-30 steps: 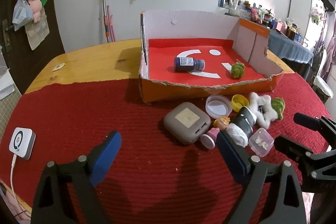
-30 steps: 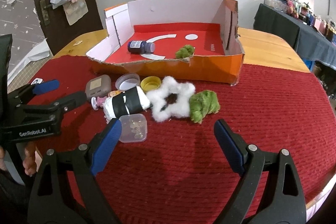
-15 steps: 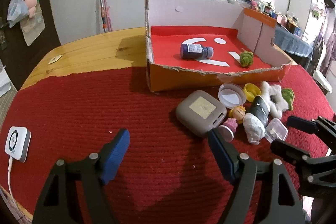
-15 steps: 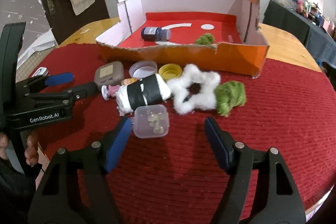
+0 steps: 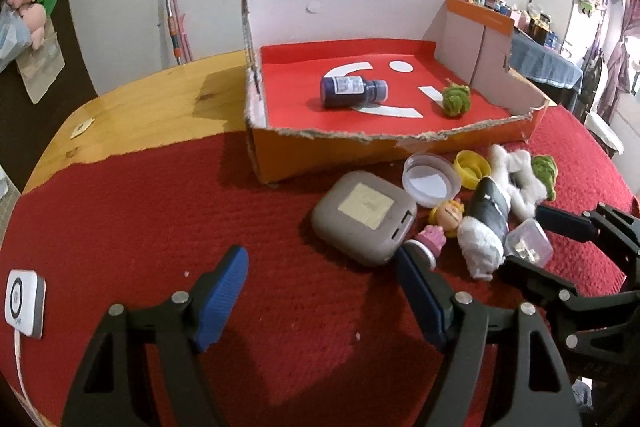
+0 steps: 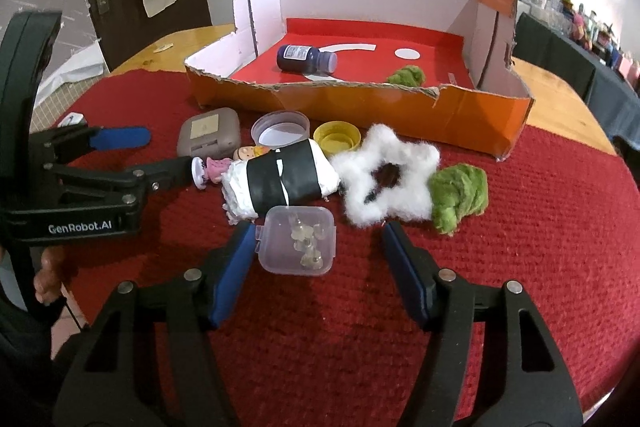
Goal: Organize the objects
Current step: 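Grasp the grey square case with the left gripper while the right grasps the clear plastic box, then lift the grey case and clear box and carry both into the box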
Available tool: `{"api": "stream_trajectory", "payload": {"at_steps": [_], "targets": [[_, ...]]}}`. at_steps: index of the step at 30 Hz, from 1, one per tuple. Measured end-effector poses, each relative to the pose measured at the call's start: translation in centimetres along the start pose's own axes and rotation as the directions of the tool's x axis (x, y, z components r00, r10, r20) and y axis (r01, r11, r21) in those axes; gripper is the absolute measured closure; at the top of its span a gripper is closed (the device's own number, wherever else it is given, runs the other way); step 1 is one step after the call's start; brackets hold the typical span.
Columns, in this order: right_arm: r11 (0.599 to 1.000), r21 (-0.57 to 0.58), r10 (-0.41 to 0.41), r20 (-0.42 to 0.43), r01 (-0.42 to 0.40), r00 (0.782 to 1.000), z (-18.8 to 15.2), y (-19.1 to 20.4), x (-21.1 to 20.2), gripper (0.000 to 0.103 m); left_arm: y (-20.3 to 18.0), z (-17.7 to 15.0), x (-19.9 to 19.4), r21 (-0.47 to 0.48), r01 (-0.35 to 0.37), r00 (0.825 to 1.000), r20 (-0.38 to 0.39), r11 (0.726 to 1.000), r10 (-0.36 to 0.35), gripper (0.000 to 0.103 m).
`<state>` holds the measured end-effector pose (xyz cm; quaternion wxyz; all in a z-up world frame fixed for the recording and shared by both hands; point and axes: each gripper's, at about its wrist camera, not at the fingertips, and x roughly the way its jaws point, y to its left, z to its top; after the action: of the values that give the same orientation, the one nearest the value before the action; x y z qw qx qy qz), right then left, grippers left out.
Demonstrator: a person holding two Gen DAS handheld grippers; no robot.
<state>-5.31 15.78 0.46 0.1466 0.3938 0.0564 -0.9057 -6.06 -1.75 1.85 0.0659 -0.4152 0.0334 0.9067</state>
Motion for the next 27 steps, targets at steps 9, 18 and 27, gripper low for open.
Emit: {"api": "stream_trajectory", "payload": {"at_steps": [9, 18, 27], "targets": [[0.999, 0.035, -0.013, 0.003, 0.013, 1.000, 0.2, -1.6, -0.1, 0.062, -1.0, 1.9, 1.3, -0.001, 0.027, 0.999, -0.018, 1.000, -0.027, 0.028], [0.999, 0.037, -0.006, 0.001, 0.005, 1.000, 0.1, -1.5, -0.1, 0.063, -1.8, 1.6, 1.6, -0.026, 0.030, 0.999, -0.020, 0.999, -0.030, 0.048], [0.998, 0.054, 0.011, -0.001, -0.011, 1.000, 0.0, -1.7, -0.5, 0.063, -1.4, 1.0, 0.3, -0.065, 0.076, 0.997, -0.004, 0.995, -0.076, 0.049]]}}
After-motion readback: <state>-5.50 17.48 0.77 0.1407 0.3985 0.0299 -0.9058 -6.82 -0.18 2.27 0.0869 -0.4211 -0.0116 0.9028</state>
